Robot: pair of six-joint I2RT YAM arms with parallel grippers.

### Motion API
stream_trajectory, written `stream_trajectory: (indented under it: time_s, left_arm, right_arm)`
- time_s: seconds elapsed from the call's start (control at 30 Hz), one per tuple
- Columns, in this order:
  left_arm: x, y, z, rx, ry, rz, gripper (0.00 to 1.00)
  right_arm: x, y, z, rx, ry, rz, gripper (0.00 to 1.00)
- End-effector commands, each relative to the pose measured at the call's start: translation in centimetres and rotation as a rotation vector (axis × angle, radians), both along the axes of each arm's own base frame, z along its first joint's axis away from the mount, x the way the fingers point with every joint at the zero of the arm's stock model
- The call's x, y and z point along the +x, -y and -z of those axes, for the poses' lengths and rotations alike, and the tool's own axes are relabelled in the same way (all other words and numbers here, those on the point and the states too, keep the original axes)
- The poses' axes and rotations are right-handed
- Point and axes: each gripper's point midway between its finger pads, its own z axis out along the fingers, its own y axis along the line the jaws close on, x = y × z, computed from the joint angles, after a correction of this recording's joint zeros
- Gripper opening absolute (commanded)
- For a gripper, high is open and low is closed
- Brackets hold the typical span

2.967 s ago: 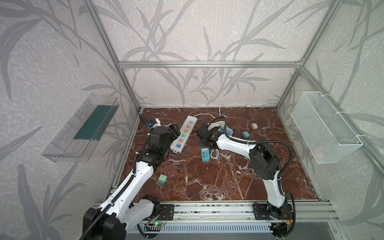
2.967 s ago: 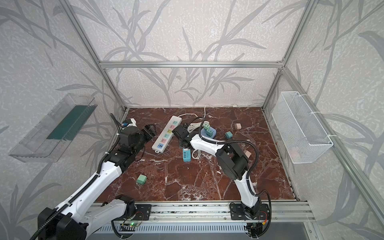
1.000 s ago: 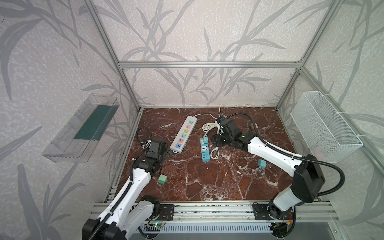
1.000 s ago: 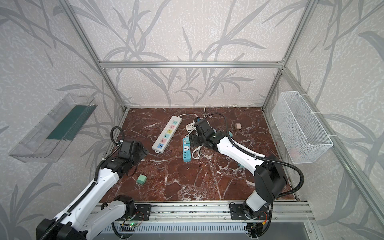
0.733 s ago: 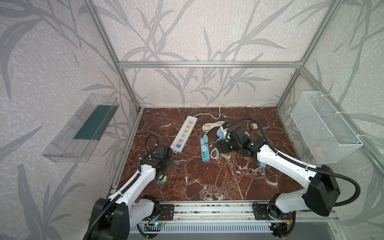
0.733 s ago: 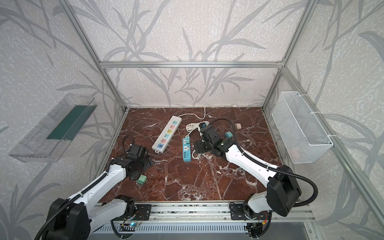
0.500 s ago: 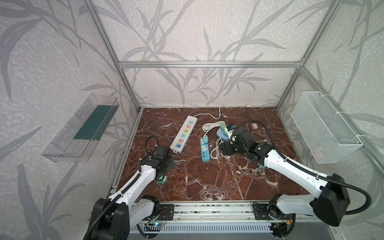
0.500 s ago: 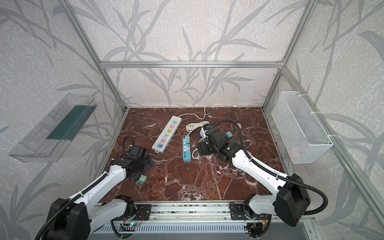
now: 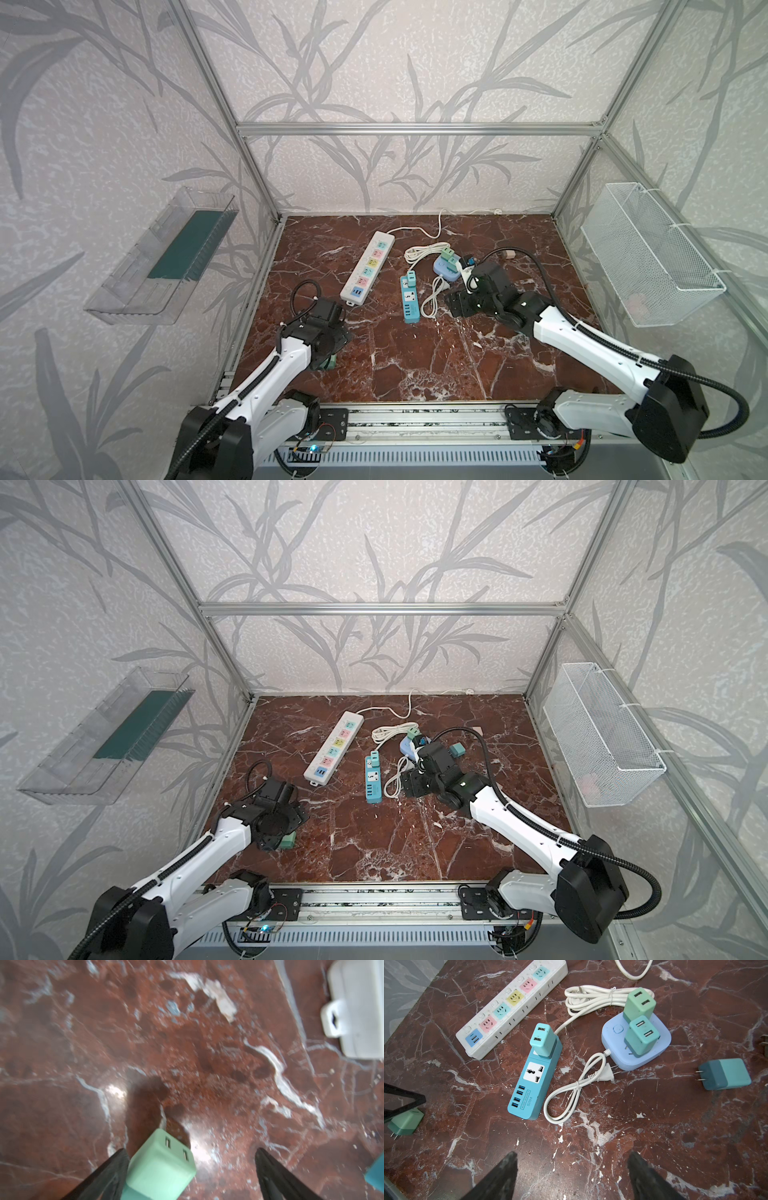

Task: Insert the plug
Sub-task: 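Close the left gripper on the small green adapter, then lift the green adapter with the left gripper and carry it toward the right gripper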

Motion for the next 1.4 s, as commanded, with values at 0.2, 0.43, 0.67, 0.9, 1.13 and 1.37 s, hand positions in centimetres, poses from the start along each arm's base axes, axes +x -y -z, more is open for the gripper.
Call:
stream_trajectory:
  time_s: [0.2, 0.43, 0.67, 0.9, 1.13, 1.37]
  left_arm:
    - [-2.4, -0.3, 0.8, 0.122, -0.127, 0.04, 0.85]
    - [-3.2, 0.0, 1.0, 0.145, -0.177, 0.104, 0.66]
    - [-2.7, 0.5, 1.1, 0.16, -0.179, 0.219, 0.64]
    - [-2.3, 0.9, 1.8, 0.175, -0.207, 0.313, 0.56]
    - [-1.9, 2.0, 1.9, 0.138, -0.199, 0.374, 0.44]
    - [-2.2, 2.9, 3.0, 0.093, -0.227, 0.415, 0.55]
  right_arm:
    - [-0.2, 1.2, -1.3, 0.054, 0.031, 0.02, 0.83]
    - [-0.4, 0.9, -1.3, 0.078, 0.016, 0.014, 0.8]
    - [-0.4, 1.0, -1.4, 0.077, 0.017, 0.016, 0.79]
    - [-0.2, 1.7, -1.5, 0.052, 0.036, 0.041, 0.76]
    - [0.0, 2.1, -1.8, 0.03, 0.05, 0.05, 0.75]
    - [0.1, 2.2, -2.9, 0.043, 0.074, 0.055, 0.75]
